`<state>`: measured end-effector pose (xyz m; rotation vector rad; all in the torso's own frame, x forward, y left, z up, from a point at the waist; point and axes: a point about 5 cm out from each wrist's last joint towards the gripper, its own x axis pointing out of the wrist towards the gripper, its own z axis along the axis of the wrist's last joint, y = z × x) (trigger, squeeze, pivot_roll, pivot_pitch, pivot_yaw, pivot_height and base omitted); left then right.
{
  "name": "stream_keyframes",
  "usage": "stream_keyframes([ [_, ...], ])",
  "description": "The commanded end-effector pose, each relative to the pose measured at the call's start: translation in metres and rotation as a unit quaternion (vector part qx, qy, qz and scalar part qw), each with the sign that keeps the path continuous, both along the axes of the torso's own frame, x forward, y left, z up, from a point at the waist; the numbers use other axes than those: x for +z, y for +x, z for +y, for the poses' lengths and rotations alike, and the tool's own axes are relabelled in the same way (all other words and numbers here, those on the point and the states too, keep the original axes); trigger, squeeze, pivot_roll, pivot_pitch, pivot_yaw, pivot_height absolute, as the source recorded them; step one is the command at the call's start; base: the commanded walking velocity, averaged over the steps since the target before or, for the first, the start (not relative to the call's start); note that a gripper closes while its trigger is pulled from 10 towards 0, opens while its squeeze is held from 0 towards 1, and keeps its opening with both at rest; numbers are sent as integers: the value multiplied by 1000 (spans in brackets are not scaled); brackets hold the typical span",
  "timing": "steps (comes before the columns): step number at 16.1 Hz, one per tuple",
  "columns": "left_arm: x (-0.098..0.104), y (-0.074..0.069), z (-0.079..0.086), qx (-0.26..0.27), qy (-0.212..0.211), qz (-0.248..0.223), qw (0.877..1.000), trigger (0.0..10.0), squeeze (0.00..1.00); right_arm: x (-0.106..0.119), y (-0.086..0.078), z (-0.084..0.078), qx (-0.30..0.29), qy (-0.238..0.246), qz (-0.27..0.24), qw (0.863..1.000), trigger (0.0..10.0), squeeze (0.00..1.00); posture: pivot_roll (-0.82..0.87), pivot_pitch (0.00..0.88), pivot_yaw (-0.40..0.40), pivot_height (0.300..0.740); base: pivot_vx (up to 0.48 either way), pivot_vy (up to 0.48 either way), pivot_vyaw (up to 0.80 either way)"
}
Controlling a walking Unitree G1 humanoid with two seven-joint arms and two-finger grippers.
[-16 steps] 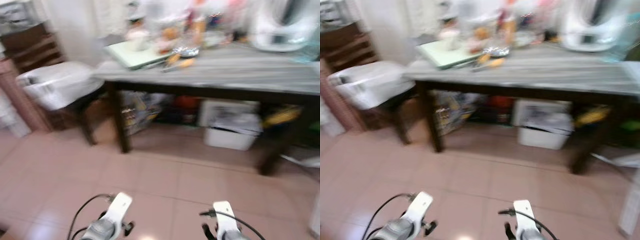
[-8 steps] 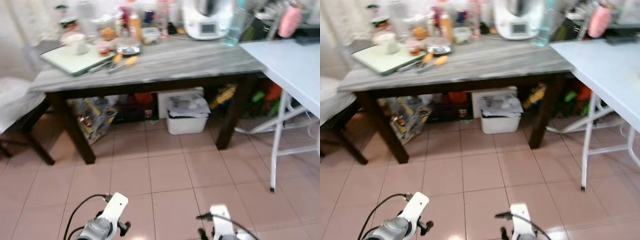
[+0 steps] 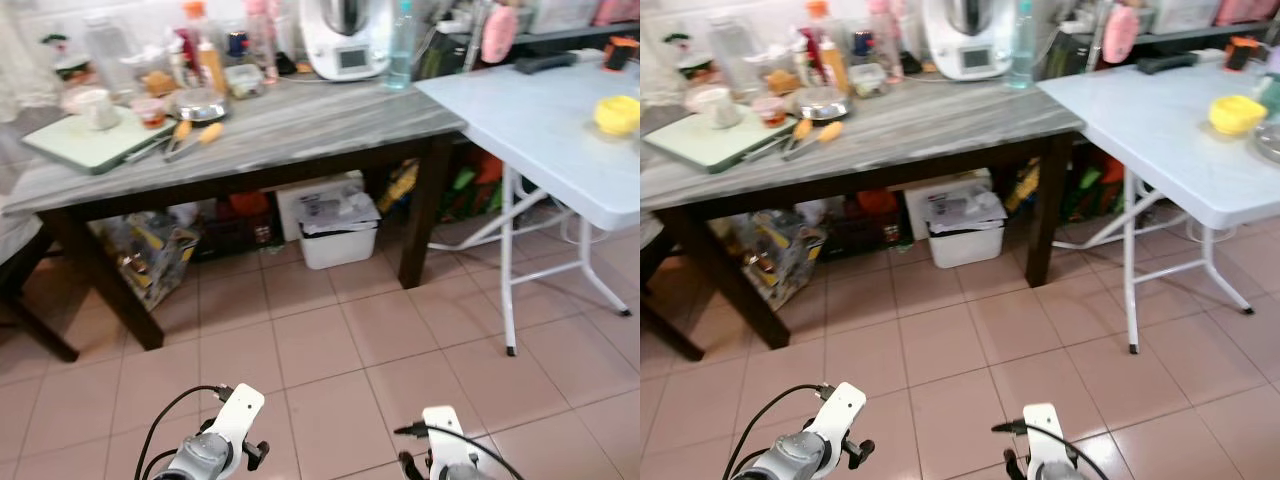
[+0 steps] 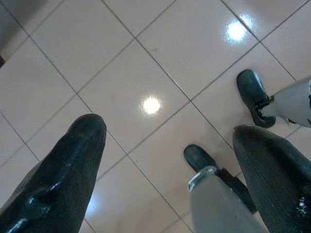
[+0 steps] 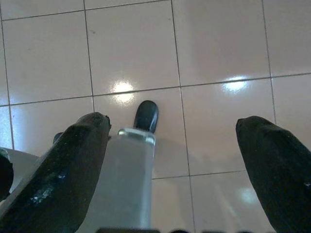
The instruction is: Setting the table
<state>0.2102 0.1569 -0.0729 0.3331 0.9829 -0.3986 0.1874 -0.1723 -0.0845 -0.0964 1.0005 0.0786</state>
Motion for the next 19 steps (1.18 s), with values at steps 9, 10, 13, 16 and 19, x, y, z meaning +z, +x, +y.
stream_keyframes([
  [9,0,-1,9,-15,20,3,1000,10000,0,-1,-2,6,4,2,-1,1000,10000,0,-98,0,67,740,0,-446,0],
  [10,0,-1,10,-17,22,3,1000,10000,0,-1,-2,6,4,3,0,1000,10000,0,-99,0,68,740,0,-472,0],
  [13,0,-1,11,-21,25,3,999,10000,0,-1,0,8,12,0,-2,1000,10000,0,-101,0,70,740,0,-456,0],
  [16,1,0,13,-23,27,3,999,10000,0,0,1,9,13,0,-3,1000,10000,0,-104,0,71,740,0,-437,0],
  [19,2,1,14,-23,29,3,999,10000,0,0,2,10,12,-1,-3,1000,10000,0,-109,0,73,740,0,-420,0],
])
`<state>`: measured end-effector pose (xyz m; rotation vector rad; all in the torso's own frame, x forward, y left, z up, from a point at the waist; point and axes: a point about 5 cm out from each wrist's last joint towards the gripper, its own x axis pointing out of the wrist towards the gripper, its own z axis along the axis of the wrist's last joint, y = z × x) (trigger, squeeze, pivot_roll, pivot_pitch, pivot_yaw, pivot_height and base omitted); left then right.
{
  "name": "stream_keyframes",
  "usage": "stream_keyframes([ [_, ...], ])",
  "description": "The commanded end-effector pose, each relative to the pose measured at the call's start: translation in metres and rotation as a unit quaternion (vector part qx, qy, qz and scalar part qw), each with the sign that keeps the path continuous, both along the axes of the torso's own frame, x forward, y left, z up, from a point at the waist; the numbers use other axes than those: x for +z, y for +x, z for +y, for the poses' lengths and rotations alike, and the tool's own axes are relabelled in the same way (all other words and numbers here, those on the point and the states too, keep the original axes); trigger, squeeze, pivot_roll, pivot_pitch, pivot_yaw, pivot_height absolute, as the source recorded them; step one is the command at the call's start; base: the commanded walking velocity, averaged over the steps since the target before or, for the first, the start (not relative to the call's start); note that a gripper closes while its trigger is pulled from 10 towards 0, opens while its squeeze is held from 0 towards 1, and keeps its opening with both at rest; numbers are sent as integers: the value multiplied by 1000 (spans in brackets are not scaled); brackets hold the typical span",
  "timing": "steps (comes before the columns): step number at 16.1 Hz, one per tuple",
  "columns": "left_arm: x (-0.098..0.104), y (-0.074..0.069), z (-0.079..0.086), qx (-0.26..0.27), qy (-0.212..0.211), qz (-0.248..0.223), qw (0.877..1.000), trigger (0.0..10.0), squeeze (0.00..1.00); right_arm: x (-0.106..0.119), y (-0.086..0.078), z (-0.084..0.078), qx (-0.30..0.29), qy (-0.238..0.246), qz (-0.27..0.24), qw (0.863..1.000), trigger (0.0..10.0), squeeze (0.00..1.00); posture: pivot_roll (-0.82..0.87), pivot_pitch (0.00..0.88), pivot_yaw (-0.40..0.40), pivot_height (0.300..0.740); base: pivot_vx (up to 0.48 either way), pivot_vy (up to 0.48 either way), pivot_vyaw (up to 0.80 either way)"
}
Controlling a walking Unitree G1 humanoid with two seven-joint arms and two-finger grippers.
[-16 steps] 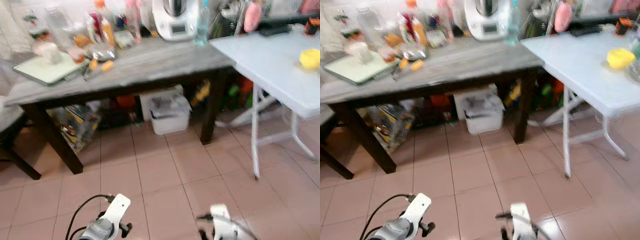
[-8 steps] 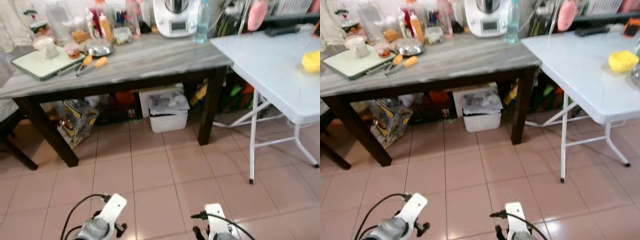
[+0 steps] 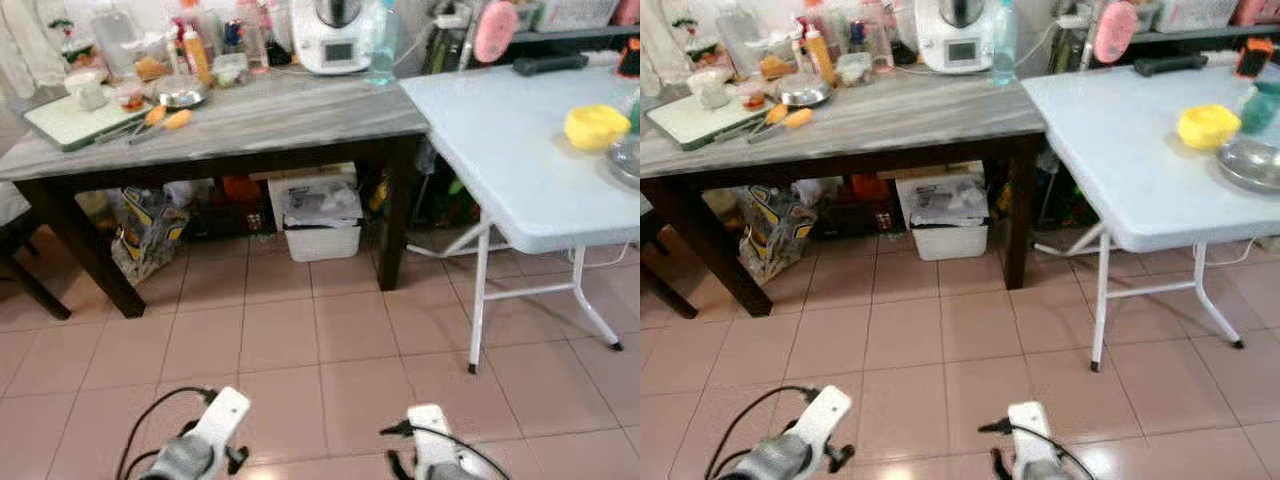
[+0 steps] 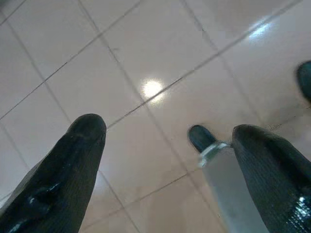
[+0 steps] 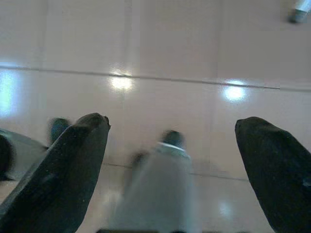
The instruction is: Setting the table
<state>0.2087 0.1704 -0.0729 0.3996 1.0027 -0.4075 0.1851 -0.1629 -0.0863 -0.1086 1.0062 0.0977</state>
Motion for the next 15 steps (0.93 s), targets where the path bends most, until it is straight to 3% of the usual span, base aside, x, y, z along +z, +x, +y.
stream_keyframes([
  [1,2,3,0,-6,2,-3,1000,10000,0,2,4,1,0,-1,-6,1000,10000,0,-110,0,74,740,0,-405,0],
  [6,2,4,1,-3,0,-7,1000,10000,0,2,5,1,-13,-4,-13,1000,10000,0,-116,0,77,740,0,-270,0],
  [9,4,6,-1,44,-37,-47,997,10000,0,4,7,0,-28,-14,-40,999,10000,0,-108,0,76,740,0,0,0],
  [11,6,7,-1,45,-41,-63,996,10000,0,5,8,-1,-30,-18,-51,998,10000,0,-104,0,73,740,0,0,0],
  [12,10,11,-3,24,-36,-100,994,10000,0,6,7,-2,-57,-19,-70,996,10000,0,-96,0,70,740,0,0,0],
  [13,11,11,-3,46,-54,-113,991,10000,0,7,8,-3,-66,-23,-84,994,10000,0,-97,0,71,740,0,0,0],
  [14,21,26,-11,56,-77,-144,985,10000,0,9,9,-4,-68,-28,-99,992,10000,0,-96,0,67,740,0,0,0],
  [15,51,64,-29,48,-113,-214,969,10000,0,20,21,-21,-73,-33,-143,986,10000,0,-96,0,66,740,0,0,0],
])
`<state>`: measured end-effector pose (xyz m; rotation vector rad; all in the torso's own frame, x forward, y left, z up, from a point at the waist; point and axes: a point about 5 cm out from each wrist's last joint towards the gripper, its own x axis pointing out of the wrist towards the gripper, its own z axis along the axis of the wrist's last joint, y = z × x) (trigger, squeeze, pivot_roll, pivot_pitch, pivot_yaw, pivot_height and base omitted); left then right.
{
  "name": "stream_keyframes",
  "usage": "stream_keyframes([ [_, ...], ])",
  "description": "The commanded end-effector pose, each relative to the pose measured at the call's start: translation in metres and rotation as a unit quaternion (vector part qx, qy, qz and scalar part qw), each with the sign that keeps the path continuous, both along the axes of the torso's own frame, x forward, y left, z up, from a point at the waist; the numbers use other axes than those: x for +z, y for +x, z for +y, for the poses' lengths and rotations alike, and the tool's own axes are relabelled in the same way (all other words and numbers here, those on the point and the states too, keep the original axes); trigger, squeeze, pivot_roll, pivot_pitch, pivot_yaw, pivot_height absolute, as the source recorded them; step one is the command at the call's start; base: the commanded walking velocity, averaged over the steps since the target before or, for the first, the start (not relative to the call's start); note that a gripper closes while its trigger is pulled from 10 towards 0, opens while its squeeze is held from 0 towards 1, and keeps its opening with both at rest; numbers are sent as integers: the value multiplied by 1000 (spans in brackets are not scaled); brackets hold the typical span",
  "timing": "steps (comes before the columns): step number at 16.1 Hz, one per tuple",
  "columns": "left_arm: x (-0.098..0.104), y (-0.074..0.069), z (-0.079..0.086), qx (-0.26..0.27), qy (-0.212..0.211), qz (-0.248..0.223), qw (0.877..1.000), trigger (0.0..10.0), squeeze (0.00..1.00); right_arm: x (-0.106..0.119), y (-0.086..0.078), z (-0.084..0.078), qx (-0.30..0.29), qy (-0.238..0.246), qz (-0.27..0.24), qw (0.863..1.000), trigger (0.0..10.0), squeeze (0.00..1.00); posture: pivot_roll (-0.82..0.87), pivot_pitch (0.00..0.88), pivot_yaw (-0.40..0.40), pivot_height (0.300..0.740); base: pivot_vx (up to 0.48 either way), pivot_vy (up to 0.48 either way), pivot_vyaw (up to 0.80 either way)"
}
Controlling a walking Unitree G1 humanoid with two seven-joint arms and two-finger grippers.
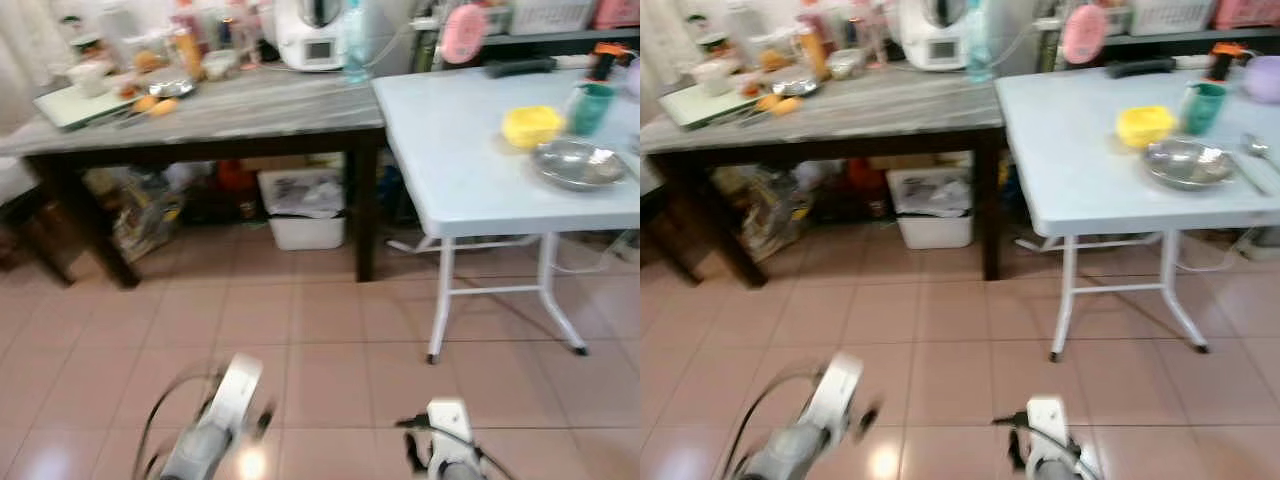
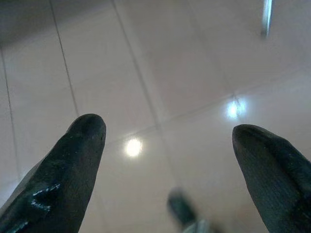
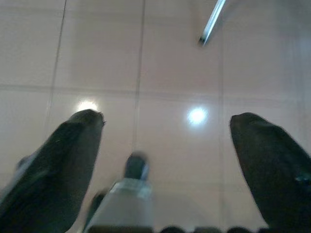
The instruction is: Setting the table
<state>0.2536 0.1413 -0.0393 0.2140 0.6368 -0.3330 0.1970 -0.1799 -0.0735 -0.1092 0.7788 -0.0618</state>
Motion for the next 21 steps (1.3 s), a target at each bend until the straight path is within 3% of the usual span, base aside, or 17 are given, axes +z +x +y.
stream_keyframes([
  [1,30,32,-3,4,-15,-84,996,10000,0,21,26,-18,-7,-10,-68,998,10000,0,-96,0,65,740,0,0,0],
  [3,59,48,-5,5,-35,-198,980,10000,0,55,61,-19,-4,-5,-185,983,10000,0,-98,0,66,740,0,0,0],
  [4,64,49,-4,11,-38,-217,975,10000,0,61,65,-18,-5,1,-205,979,10000,0,-97,0,66,740,0,0,0],
  [7,87,48,7,20,-75,-298,951,10000,0,97,76,-13,19,-3,-312,950,10000,0,-96,0,65,740,0,0,0],
  [10,102,41,12,14,-88,-332,939,10000,0,122,69,-13,23,2,-361,932,10000,0,-99,0,62,740,0,0,0],
  [14,108,28,13,-3,-86,-340,937,10000,0,134,56,-14,22,-3,-371,928,10000,0,-97,0,69,740,0,0,0],
  [18,115,17,13,-12,-81,-340,937,10000,0,171,49,-10,34,-36,-416,908,10000,0,-100,3,68,740,0,0,0],
  [21,153,28,4,-7,-102,-390,915,10000,0,205,54,-11,40,-57,-453,889,10000,0,-108,0,65,740,0,0,0],
])
